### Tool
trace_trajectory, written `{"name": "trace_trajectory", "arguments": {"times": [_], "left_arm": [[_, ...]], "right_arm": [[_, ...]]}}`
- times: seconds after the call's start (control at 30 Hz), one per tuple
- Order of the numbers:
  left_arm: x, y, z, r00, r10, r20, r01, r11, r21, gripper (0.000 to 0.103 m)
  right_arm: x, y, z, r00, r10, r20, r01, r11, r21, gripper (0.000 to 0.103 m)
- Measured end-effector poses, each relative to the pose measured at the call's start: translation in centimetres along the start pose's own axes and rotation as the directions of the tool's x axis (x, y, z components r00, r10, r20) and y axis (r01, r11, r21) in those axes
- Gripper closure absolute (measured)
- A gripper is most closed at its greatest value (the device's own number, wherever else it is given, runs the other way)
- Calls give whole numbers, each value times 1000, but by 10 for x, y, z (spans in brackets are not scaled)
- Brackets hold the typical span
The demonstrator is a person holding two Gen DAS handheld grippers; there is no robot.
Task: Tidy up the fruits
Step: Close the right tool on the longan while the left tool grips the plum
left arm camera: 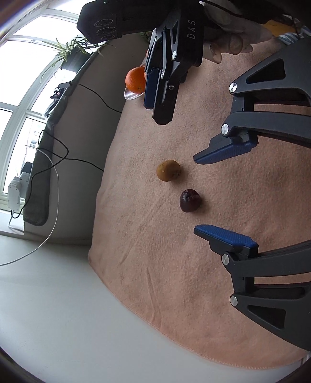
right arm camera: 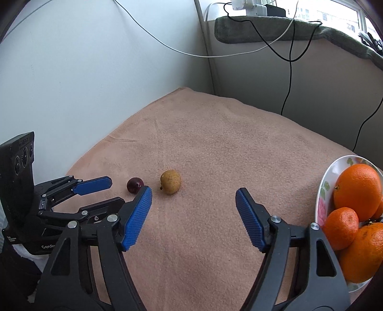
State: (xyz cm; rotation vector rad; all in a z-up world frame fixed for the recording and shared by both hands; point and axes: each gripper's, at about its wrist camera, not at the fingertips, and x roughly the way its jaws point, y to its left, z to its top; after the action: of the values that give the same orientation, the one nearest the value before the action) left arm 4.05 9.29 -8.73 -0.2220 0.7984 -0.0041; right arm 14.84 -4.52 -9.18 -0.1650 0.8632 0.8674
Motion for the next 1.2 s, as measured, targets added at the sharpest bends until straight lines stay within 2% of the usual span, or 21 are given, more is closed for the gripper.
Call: {"name": "trace_trajectory", "arguments": {"times": [0.17,0.37,0.7,0.83,0.93,1.2], "left_arm": [[10,0,2,1000,-10,-28,10,1000,18,61],[18,4,6,999,1,-36,0,1000,18,67],[26,9,5,998,7,-57,-5,1000,31,78],[28,9,4,998,5,-60,-3,1000,31,80],[28,7,5,998,4,-59,-2,1000,30,80],[24,6,4,999,4,-48,-3,1000,23,80]], "right_arm": [[23,8,2,998,42,-40,-42,999,-6,48],[45,15,7,996,55,-64,-57,998,-16,58],[67,20,10,994,45,-101,-47,999,-18,66],[69,21,11,994,47,-104,-49,999,-20,68],[69,23,10,993,52,-105,-55,998,-27,75],[67,23,9,995,46,-92,-48,999,-19,75]]}}
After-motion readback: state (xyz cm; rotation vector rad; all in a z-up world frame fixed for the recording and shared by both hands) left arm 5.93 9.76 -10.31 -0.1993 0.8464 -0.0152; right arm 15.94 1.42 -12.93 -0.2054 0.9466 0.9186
